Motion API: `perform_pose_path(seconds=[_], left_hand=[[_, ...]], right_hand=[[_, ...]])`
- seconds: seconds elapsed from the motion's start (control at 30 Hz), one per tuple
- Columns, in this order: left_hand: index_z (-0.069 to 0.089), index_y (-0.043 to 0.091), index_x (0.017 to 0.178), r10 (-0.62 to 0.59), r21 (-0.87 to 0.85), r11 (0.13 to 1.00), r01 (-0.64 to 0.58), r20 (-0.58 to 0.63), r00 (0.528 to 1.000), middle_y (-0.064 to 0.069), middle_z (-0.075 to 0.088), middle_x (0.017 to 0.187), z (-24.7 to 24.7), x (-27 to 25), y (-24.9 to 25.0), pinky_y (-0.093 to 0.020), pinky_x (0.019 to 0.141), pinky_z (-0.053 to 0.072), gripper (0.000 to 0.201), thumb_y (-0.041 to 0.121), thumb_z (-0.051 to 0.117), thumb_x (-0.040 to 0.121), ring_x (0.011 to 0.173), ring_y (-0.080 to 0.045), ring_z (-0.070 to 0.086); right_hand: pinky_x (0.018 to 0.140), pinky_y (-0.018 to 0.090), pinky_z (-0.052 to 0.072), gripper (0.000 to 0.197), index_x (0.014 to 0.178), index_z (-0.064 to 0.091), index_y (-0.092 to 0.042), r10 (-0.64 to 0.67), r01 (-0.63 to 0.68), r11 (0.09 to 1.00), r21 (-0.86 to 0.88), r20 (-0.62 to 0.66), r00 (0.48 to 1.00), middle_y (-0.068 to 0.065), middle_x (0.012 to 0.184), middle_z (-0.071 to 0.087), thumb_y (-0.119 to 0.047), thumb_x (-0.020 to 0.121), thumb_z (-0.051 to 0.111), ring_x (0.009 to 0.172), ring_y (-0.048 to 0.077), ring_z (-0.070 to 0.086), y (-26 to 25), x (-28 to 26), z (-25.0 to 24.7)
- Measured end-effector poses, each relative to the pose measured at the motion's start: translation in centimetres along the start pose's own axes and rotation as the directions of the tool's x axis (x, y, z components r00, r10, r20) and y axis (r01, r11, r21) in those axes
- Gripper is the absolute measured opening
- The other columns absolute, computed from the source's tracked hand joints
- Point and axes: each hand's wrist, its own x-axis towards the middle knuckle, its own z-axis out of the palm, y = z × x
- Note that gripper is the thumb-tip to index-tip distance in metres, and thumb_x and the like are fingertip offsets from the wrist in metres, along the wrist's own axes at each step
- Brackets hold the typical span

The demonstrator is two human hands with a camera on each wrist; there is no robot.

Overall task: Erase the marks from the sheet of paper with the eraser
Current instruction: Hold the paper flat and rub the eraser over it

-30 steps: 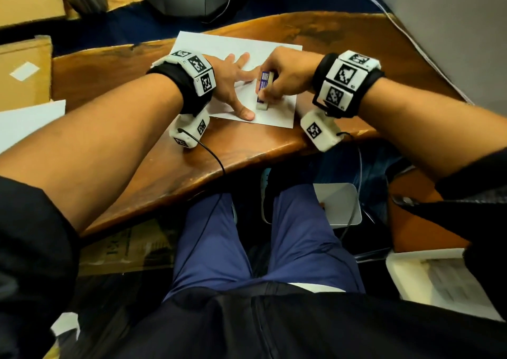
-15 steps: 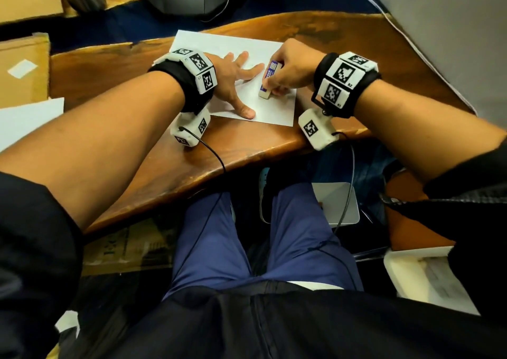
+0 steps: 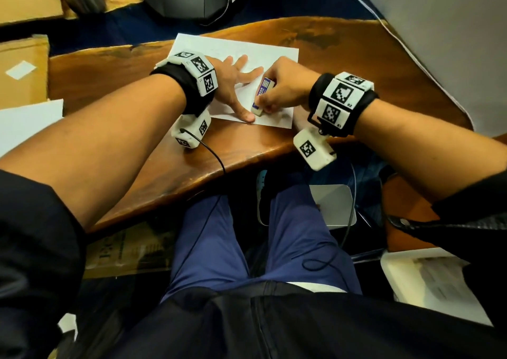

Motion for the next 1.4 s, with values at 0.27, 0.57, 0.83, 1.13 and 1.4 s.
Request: perform_pose_path(seconds=[0.27, 0.57, 0.83, 1.13, 1.4], left_hand=[[-0.016, 0.047, 0.149, 0.0, 0.0, 1.0, 0.0, -0.008, 1.0, 0.002, -0.025, 0.161, 0.2, 0.0, 0.0, -0.062, 0.117, 0.002, 0.128, 0.084, 0.06, 0.052, 0.149, -0.028, -0.016], [-0.017, 0.049, 0.148, 0.0, -0.02, 1.0, 0.0, 0.012, 1.0, 0.003, -0.026, 0.16, 0.0, -0.1, -0.1, -0.063, 0.116, 0.003, 0.13, 0.085, 0.06, 0.049, 0.149, -0.028, -0.017], [-0.015, 0.046, 0.149, -0.007, -0.005, 1.0, 0.007, 0.01, 1.0, 0.001, -0.026, 0.16, -0.1, -0.3, 0.1, -0.062, 0.117, 0.005, 0.125, 0.082, 0.062, 0.057, 0.149, -0.029, -0.016], [-0.018, 0.044, 0.149, -0.01, -0.01, 1.0, 0.01, 0.01, 1.0, 0.003, -0.026, 0.16, -0.1, -0.1, 0.0, -0.06, 0.118, 0.005, 0.13, 0.082, 0.063, 0.055, 0.149, -0.027, -0.016], [-0.016, 0.042, 0.151, 0.019, -0.022, 1.0, -0.019, -0.007, 1.0, 0.003, -0.023, 0.161, 0.1, -0.3, -0.5, -0.059, 0.118, 0.004, 0.125, 0.08, 0.062, 0.061, 0.149, -0.025, -0.015]], right_hand=[[0.067, 0.023, 0.058, 0.025, 0.105, 0.072, -0.008, 0.057, -0.057, 0.998, 0.002, -0.018, 0.998, 0.005, 0.092, 0.074, -0.02, 0.083, 0.078, 0.076, 0.012, 0.071, -0.1, 0.9, -1.3], [0.079, 0.029, 0.059, 0.031, 0.108, 0.072, -0.008, 0.063, -0.067, 0.996, -0.057, -0.066, 0.996, 0.006, 0.099, 0.074, -0.023, 0.082, 0.08, 0.084, 0.016, 0.071, -0.2, 3.1, -3.4], [0.048, 0.011, 0.047, 0.02, 0.102, 0.07, -0.011, 0.025, -0.022, 0.997, -0.068, 0.034, 0.999, 0.001, 0.084, 0.072, -0.022, 0.086, 0.076, 0.066, 0.006, 0.067, -0.5, 3.3, -3.5], [0.065, 0.021, 0.052, 0.019, 0.103, 0.071, -0.012, -0.041, 0.068, 0.965, -0.252, 0.11, 0.993, 0.002, 0.091, 0.074, -0.025, 0.089, 0.072, 0.077, 0.011, 0.069, -0.3, 2.9, -3.1], [0.073, 0.025, 0.055, 0.025, 0.11, 0.068, -0.009, -0.032, 0.049, 0.98, -0.195, 0.089, 0.996, 0.006, 0.097, 0.074, -0.024, 0.09, 0.071, 0.086, 0.018, 0.071, 0.5, 2.5, -3.2]])
